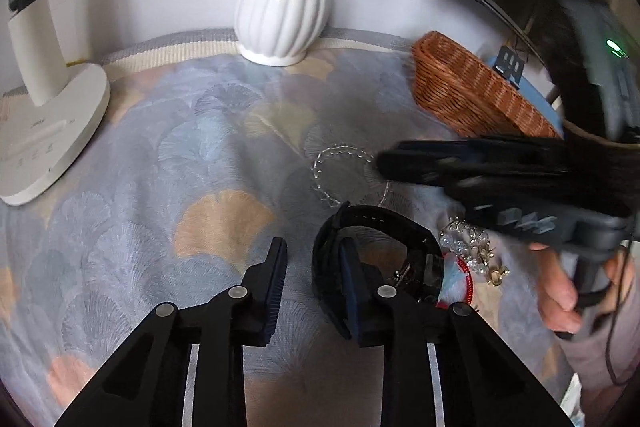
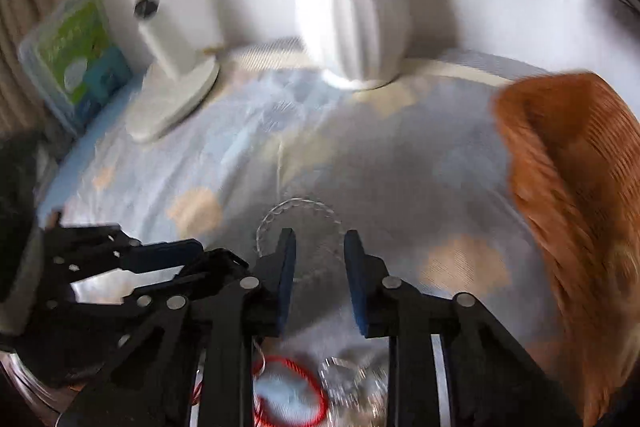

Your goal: Organize jewelry

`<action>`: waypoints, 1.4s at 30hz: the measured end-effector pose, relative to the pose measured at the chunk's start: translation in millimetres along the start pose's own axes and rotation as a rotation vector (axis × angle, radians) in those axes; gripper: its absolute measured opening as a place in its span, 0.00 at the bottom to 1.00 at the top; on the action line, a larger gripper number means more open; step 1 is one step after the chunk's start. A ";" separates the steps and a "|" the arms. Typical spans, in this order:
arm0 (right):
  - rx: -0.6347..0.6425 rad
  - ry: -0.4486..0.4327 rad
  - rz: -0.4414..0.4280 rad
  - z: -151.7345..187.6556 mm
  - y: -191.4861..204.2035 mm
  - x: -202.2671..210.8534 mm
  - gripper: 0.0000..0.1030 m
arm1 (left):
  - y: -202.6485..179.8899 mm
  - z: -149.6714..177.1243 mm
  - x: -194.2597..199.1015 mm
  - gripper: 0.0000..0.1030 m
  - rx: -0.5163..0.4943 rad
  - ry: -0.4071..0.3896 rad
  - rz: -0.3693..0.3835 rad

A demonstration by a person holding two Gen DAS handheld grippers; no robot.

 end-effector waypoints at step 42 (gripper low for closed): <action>0.197 -0.071 0.174 0.6 34.4 1.9 0.08 | 47.6 -20.1 82.0 0.12 -0.140 -0.290 -0.525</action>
Point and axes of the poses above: each gripper's, at about its wrist camera, not at the fingertips, and x roughly against the way its jaws point, y to its left, z to its underside, the point moved 6 cm from there along -x, roughly the way its jaws point, and after that the axes turned 10 degrees about -y, right-handed, at the moved point
